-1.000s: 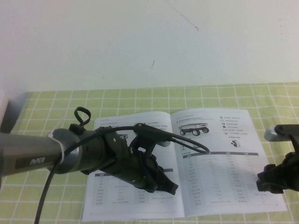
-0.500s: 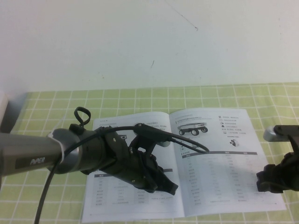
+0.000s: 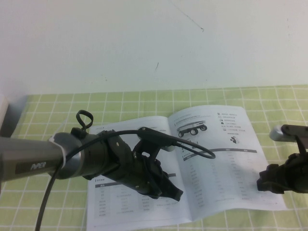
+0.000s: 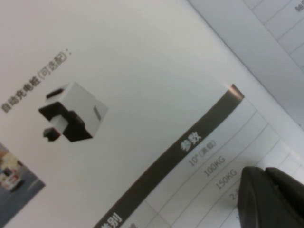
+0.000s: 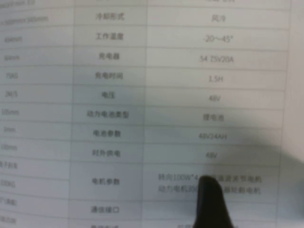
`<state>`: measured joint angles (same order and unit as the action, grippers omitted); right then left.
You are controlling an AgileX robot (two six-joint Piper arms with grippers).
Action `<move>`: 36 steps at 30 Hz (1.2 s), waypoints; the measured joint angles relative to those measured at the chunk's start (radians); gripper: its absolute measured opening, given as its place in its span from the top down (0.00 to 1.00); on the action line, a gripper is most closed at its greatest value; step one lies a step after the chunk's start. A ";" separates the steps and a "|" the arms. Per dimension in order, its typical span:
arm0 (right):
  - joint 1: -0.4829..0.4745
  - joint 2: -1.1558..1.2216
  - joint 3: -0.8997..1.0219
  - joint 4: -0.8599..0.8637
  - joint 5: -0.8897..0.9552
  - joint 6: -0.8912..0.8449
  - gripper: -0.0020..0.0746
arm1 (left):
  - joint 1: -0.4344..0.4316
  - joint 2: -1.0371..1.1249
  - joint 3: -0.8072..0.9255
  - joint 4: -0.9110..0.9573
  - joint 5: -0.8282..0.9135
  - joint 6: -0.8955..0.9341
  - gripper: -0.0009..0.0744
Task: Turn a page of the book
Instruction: Open the closed book
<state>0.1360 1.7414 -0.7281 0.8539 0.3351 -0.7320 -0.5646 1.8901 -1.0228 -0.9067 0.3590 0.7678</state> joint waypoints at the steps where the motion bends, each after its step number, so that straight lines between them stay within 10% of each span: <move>1: 0.000 0.003 0.000 0.035 0.000 -0.034 0.44 | 0.000 0.000 0.000 0.000 0.000 0.000 0.99; 27: 0.006 0.021 0.000 0.421 0.117 -0.400 0.45 | 0.000 0.000 0.000 0.000 0.000 0.000 0.99; 36: 0.006 -0.177 -0.024 0.230 0.115 -0.398 0.86 | 0.000 0.000 0.000 0.000 0.000 0.000 0.99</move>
<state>0.1419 1.5644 -0.7520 1.0836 0.4501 -1.1302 -0.5646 1.8901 -1.0228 -0.9070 0.3590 0.7678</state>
